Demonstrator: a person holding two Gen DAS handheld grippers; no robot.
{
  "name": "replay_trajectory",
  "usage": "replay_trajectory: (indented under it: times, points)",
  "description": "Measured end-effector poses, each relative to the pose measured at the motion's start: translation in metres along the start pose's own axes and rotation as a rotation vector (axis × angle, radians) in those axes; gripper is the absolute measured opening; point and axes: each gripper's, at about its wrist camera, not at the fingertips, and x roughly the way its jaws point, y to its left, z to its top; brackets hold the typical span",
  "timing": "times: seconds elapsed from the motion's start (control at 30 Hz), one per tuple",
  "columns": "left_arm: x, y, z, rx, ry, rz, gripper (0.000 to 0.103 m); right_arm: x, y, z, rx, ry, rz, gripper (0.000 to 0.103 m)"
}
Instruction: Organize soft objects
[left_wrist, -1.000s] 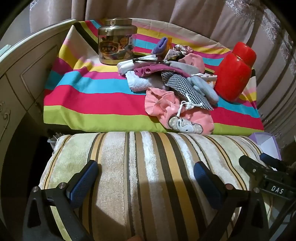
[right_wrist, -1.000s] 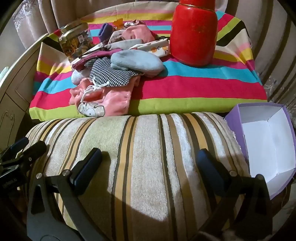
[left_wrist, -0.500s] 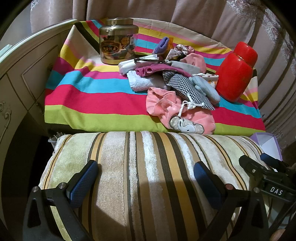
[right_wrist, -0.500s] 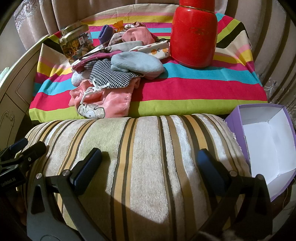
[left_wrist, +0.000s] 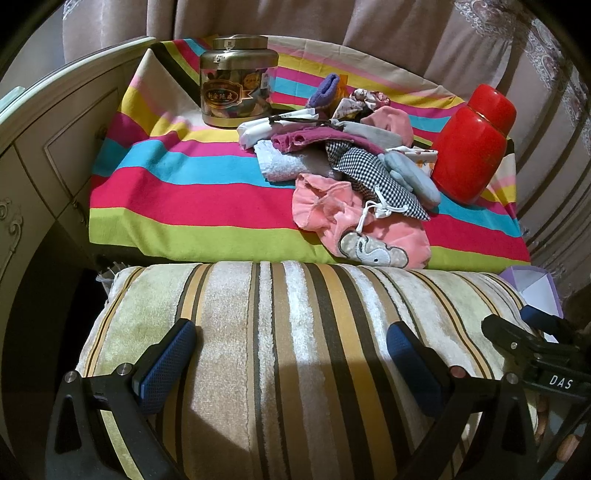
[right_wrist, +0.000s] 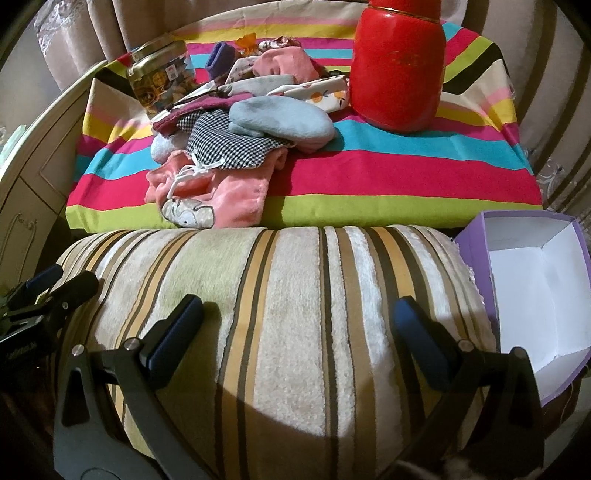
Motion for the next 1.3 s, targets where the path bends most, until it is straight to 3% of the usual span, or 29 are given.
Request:
replay_trajectory:
  times: [1.3]
  points:
    - [0.0004, -0.0009, 0.0003, -0.001, 0.001, 0.001, 0.103, 0.003, 0.0011, 0.0005, -0.017, -0.027, 0.006, 0.103]
